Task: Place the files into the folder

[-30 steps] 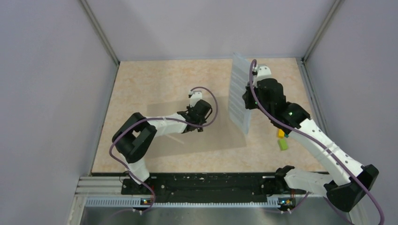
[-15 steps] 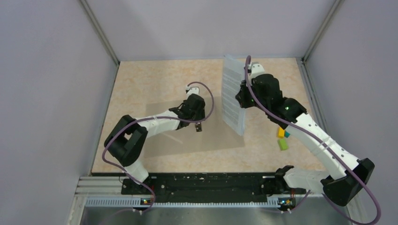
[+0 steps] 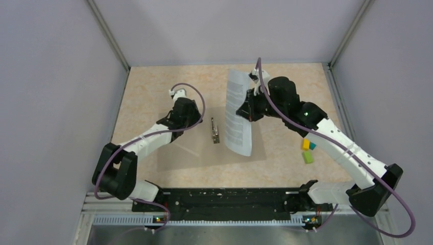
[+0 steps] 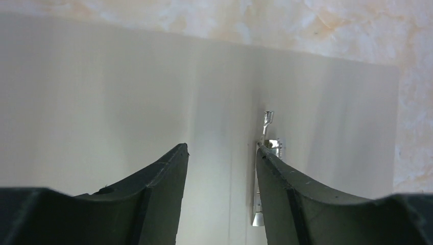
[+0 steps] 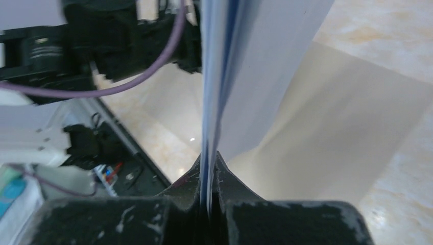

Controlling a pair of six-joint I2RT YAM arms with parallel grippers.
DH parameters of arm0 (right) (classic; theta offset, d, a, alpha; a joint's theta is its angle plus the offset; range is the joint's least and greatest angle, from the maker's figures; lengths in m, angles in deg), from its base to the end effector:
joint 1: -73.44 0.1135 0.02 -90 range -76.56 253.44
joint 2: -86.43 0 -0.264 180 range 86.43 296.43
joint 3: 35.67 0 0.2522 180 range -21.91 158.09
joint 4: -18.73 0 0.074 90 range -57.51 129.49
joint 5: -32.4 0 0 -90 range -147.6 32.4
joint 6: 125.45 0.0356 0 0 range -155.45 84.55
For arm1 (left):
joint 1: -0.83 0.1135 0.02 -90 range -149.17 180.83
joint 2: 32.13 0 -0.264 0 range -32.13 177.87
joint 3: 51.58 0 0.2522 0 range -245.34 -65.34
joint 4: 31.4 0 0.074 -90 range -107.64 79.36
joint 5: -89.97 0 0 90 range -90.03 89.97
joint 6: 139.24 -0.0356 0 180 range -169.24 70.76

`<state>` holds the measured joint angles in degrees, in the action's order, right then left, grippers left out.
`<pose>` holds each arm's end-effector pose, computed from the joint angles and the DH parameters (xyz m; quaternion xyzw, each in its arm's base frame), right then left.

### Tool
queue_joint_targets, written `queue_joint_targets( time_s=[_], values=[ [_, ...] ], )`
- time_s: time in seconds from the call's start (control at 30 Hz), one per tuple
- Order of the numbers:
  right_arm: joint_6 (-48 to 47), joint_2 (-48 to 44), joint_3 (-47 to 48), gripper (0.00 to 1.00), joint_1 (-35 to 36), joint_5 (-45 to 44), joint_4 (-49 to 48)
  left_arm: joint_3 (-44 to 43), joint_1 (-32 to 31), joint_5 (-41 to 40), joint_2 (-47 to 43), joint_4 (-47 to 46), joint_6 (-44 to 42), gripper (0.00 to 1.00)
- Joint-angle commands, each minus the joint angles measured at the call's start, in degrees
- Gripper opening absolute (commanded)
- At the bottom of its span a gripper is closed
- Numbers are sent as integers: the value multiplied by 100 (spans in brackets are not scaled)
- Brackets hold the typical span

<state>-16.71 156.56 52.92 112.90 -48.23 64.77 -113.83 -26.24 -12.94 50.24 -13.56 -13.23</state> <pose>0.2019 0.1737 0.3911 -0.1949 0.8309 0.3122 0.4173 0.2774 -0.1328 0.2215 -0.1188 0.8864 -0.1419 0.4244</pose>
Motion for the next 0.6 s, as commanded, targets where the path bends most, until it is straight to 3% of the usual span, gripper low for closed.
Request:
queue_joint_targets(
  time_s=[0.0, 0.17, 0.3, 0.43, 0.57],
  values=[
    [600, -59, 267, 0, 128, 1136, -627, 353, 165, 245, -312, -292, 313, 57],
    [1276, 325, -1143, 0, -1030, 1939, -1325, 382, 176, 354, -269, -174, 420, 56],
    [1103, 1214, -1991, 0, -1362, 961, -1609, 275, 179, 541, -93, 28, 489, 54],
    [1085, 2227, -2213, 0, -1390, 302, -1913, 237, 176, 662, 82, 91, 510, 52],
    [958, 2271, -2184, 0, -1380, -387, -1825, 263, 176, 666, 147, 111, 498, 50]
  ],
)
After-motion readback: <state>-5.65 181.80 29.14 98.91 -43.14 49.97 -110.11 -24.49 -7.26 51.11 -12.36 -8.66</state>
